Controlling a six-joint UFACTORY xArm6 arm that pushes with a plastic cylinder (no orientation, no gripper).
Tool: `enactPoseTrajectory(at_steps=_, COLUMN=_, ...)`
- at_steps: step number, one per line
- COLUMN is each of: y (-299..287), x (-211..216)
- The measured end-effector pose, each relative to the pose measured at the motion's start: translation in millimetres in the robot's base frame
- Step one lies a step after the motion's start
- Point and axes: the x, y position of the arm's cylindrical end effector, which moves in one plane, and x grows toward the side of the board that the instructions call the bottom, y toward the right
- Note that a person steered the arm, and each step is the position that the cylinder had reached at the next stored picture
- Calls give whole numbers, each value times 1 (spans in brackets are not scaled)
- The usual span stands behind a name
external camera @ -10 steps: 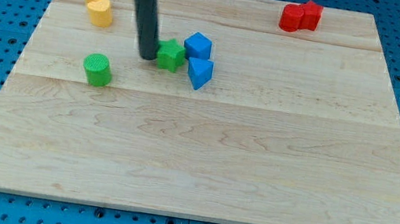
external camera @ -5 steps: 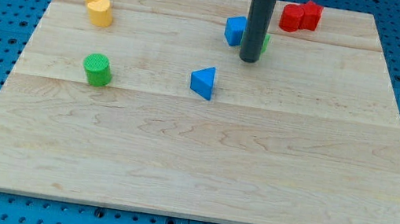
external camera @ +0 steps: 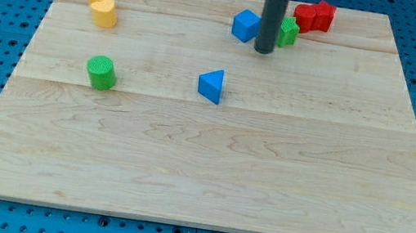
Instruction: Push the green star into the red circle
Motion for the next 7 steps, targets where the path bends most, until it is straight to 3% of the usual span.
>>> enactPoseTrajectory(at_steps=1, y=0, x=-33)
enactPoseTrajectory(at_steps=3, y=34, x=-35)
enactPoseTrajectory(at_steps=5, y=20, x=83)
enactPoseTrajectory(at_steps=7, y=-52, x=167)
